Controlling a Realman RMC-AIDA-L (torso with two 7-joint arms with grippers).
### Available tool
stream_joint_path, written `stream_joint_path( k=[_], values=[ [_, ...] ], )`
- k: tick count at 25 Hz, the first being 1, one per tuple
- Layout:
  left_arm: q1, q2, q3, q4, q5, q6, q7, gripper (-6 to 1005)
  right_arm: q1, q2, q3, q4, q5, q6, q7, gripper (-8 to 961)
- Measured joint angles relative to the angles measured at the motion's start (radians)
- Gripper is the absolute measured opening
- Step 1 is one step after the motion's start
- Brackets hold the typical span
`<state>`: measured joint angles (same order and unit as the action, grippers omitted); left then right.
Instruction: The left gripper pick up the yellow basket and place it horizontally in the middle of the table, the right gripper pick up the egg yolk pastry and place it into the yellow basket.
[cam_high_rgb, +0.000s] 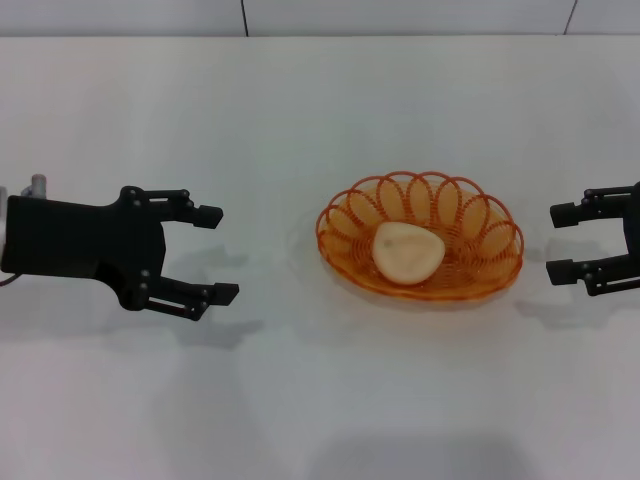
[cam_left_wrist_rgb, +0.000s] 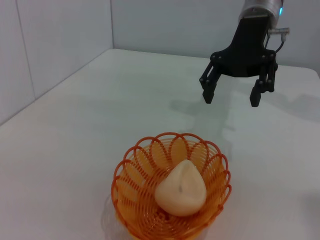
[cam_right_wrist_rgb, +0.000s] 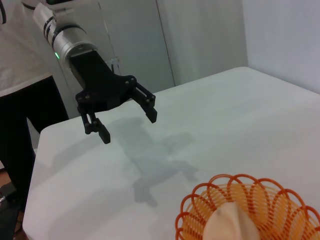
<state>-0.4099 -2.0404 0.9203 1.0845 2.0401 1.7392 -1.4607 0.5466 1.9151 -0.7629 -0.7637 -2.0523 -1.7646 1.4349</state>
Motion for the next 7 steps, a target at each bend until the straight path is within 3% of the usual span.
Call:
stream_joint_path(
  k=[7],
  values=[
    [0.002, -0.001, -0.001, 0.000, 0.005, -0.005, 0.000, 895, -0.003, 0.004, 0.001, 0.001, 0.000, 0.001, -0.001, 767]
  ],
)
